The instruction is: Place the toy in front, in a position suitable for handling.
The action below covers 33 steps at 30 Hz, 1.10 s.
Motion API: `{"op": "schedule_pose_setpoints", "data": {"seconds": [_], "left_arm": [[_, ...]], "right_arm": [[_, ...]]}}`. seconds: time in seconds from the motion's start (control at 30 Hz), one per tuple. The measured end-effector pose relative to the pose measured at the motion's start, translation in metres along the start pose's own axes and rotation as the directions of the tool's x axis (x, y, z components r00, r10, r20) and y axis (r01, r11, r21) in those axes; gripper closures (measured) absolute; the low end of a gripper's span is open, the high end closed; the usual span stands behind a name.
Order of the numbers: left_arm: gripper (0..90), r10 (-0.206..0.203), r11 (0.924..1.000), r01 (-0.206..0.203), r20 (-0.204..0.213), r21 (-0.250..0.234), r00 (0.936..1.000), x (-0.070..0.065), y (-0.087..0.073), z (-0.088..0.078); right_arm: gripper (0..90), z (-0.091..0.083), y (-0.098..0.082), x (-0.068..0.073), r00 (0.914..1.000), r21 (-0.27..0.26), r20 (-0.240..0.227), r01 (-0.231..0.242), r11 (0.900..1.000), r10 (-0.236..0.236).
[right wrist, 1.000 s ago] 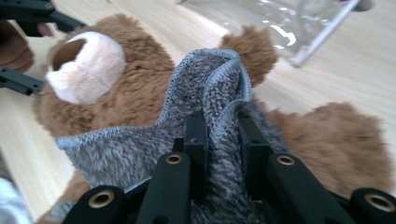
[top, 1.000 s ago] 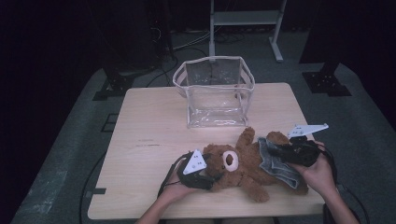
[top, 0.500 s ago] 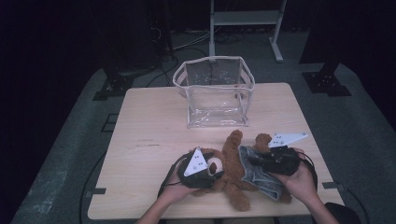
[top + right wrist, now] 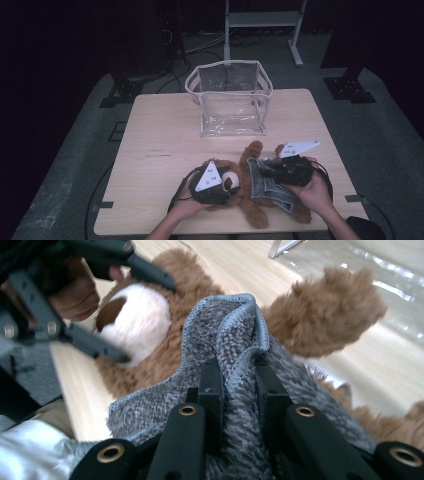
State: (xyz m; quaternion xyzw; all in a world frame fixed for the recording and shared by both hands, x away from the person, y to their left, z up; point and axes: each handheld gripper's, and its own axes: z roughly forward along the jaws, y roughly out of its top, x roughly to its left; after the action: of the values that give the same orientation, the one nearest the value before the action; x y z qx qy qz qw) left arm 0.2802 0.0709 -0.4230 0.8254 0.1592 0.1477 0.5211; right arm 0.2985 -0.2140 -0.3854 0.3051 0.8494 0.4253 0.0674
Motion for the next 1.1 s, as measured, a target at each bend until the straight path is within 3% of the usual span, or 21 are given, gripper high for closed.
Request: {"op": "schedule_pose_setpoints", "data": {"seconds": [0.1,0.27,0.4,0.47,0.53,0.6,0.7,0.77,0.87,0.93,1.1], "left_arm": [[29.3,-0.012,0.9995,0.012,-0.007,-0.028,0.9999,0.000,0.006,-0.003],[31.2,-0.031,0.9995,0.031,0.026,-0.004,0.9992,0.001,0.000,-0.002],[33.3,-0.004,1.0000,0.004,0.015,0.008,0.9999,-0.001,0.000,-0.002],[33.3,-0.002,1.0000,0.002,0.019,0.005,0.9998,-0.001,-0.001,-0.002],[33.2,-0.011,0.9999,0.011,0.020,0.000,0.9997,-0.001,-0.002,-0.002],[32.2,-0.018,0.9998,0.018,0.021,-0.003,0.9996,0.000,-0.003,-0.002],[23.2,-0.007,1.0000,0.007,0.008,0.001,0.9999,0.001,0.002,-0.003],[21.8,-0.029,0.9994,0.029,0.029,-0.017,0.9992,0.002,0.005,-0.005],[23.7,-0.007,0.9998,0.006,0.028,0.020,0.9996,0.003,0.005,-0.006],[24.8,-0.025,0.9995,0.024,0.037,0.022,0.9990,0.003,0.004,-0.006],[26.6,-0.040,0.9991,0.039,0.047,0.018,0.9981,0.004,0.001,-0.005]], "right_arm": [[77.3,-0.001,-0.012,0.004,0.9996,-0.019,-0.013,-0.026,0.999,0.026],[76.9,-0.004,-0.013,0.015,0.9998,0.003,-0.021,0.005,1.000,-0.005],[76.8,-0.012,0.005,0.020,0.9973,-0.015,0.035,0.065,0.998,-0.065],[76.6,-0.014,0.012,0.016,0.9954,-0.034,0.065,0.073,0.997,-0.070],[76.6,-0.011,0.015,0.006,0.9956,-0.031,0.081,0.051,0.998,-0.048],[76.4,-0.004,0.010,-0.002,0.9985,-0.015,0.053,0.015,1.000,-0.014],[76.3,0.002,-0.004,-0.001,0.9993,-0.020,0.033,-0.016,1.000,0.017],[76.4,0.000,-0.008,0.001,0.9996,-0.033,0.026,-0.010,0.999,0.011],[76.3,-0.004,-0.013,0.003,1.0000,-0.035,0.009,-0.004,0.999,0.004],[76.3,-0.007,-0.015,0.004,1.0000,-0.037,0.000,0.000,0.999,0.000],[76.1,-0.026,-0.025,-0.006,0.9982,-0.041,0.056,-0.016,0.999,0.019]]}}
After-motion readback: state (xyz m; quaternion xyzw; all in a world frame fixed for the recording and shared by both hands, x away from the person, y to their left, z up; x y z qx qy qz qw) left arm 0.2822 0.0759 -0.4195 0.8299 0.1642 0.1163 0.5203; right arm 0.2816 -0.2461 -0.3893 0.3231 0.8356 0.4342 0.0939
